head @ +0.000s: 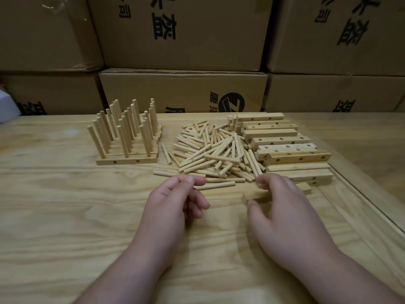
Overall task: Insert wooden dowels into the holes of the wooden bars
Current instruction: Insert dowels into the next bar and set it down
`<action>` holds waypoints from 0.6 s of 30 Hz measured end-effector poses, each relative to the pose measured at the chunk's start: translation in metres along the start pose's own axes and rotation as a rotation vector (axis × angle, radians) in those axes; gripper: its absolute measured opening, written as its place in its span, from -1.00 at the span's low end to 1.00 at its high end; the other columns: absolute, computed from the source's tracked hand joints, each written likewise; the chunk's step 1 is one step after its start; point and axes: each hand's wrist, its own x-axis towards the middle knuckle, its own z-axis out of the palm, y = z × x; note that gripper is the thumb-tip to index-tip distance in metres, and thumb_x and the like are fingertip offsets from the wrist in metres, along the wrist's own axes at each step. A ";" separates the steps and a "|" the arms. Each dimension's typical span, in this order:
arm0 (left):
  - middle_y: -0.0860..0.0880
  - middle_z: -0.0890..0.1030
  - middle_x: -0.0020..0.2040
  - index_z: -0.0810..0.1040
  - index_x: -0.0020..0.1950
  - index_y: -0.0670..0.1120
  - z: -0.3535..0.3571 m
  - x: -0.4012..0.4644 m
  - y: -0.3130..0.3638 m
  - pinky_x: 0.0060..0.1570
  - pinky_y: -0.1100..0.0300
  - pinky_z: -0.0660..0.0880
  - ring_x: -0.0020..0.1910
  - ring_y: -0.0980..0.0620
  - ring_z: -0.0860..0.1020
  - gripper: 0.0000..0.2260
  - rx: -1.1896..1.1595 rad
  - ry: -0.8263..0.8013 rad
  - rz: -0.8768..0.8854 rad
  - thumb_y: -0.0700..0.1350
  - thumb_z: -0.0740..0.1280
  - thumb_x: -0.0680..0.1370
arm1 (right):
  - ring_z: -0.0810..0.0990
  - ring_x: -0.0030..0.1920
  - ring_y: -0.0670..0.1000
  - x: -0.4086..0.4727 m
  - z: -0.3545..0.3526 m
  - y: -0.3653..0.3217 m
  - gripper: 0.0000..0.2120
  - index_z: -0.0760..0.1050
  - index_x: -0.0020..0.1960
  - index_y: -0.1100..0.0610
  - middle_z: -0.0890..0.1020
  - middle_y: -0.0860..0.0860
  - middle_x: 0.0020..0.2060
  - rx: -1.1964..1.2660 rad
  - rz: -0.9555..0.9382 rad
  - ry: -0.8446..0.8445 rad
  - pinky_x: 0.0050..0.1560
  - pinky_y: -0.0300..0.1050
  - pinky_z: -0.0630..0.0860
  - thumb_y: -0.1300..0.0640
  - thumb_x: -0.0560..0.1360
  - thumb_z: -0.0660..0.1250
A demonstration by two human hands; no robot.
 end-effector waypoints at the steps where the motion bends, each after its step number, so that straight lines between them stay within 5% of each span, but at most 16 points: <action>1: -0.12 0.57 -0.43 0.70 -0.16 0.03 -0.001 0.000 0.000 -0.49 0.24 0.37 -0.51 0.01 0.43 -0.67 0.009 0.006 0.009 -0.09 0.20 0.68 | 0.43 0.24 -0.07 0.001 -0.001 0.003 -0.59 0.41 0.33 -0.08 0.47 -0.16 0.19 -0.027 0.016 0.017 0.27 -0.05 0.42 -0.07 0.50 0.28; 9: -0.03 0.23 -0.63 0.67 -0.14 -0.05 -0.004 -0.001 -0.002 -0.48 0.22 0.14 -0.65 0.03 0.14 -0.68 -0.071 0.007 0.015 0.11 0.23 0.54 | 0.42 0.22 -0.24 -0.001 0.005 -0.004 -0.69 0.54 0.25 -0.11 0.48 -0.29 0.14 0.072 -0.255 -0.114 0.30 -0.28 0.34 0.08 0.53 0.29; 14: -0.01 0.21 -0.62 0.67 -0.18 -0.04 -0.005 -0.001 0.001 -0.51 0.27 0.15 -0.64 0.05 0.12 -0.65 -0.134 0.013 -0.029 0.14 0.21 0.53 | 0.33 0.34 -0.19 0.006 0.017 -0.001 -0.60 0.47 0.36 -0.17 0.47 -0.29 0.26 -0.087 -0.271 -0.068 0.46 -0.17 0.10 0.09 0.55 0.25; 18: -0.02 0.20 -0.64 0.58 -0.33 -0.06 -0.002 -0.001 0.005 -0.52 0.28 0.14 -0.65 0.05 0.11 -0.64 -0.159 0.020 -0.039 0.14 0.20 0.51 | 0.41 0.30 -0.16 0.014 0.025 -0.003 -0.67 0.51 0.28 -0.19 0.53 -0.30 0.17 -0.093 -0.253 -0.053 0.43 -0.10 0.10 0.08 0.56 0.28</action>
